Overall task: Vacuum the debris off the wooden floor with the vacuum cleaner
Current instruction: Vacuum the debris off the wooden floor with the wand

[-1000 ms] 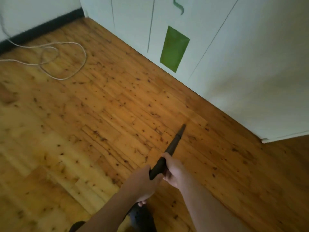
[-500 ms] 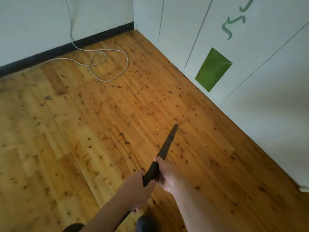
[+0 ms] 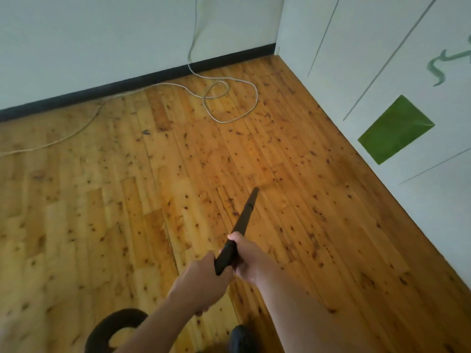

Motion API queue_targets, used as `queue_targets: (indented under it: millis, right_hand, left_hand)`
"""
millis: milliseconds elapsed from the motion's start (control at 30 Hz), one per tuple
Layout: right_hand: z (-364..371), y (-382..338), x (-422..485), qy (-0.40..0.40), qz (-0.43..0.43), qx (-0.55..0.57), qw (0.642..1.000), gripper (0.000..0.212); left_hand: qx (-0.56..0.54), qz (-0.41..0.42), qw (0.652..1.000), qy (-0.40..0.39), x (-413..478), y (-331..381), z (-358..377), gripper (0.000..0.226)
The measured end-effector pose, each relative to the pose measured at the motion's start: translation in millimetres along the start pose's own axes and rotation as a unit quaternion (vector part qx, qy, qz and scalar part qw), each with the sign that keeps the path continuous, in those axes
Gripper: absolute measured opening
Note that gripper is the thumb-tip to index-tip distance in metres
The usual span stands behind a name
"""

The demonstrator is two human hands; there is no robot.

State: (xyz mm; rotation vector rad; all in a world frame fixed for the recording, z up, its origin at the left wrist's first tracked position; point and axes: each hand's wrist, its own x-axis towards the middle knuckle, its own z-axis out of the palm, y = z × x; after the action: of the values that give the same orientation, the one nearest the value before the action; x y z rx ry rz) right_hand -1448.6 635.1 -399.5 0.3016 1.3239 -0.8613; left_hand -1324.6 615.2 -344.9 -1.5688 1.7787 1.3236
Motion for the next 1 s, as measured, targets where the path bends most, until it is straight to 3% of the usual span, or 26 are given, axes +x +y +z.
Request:
queue_targets:
  millis: [233, 500, 800, 1000]
  right_hand:
    - [52.2, 18.2, 21.9, -0.038, 0.009, -0.102, 0.994, 0.017]
    - [98.1, 35.2, 34.1, -0.027, 0.020, -0.185, 0.982, 0.031]
    - [113.5, 23.0, 67.4, 0.024, 0.004, -0.214, 0.976, 0.035]
    - [126.9, 54.2, 78.7, -0.009, 0.029, -0.241, 0.970, 0.042]
  left_hand:
    - [-0.066, -0.026, 0.995, 0.069, -18.4, -45.5, -12.0, 0.025]
    - [-0.166, -0.037, 0.980, 0.104, -32.4, -87.6, -26.5, 0.026]
    - [-0.066, -0.028, 0.983, 0.170, -12.5, -113.4, -13.2, 0.040]
    - [-0.086, -0.043, 0.981, 0.169, -14.0, -143.6, 2.9, 0.036]
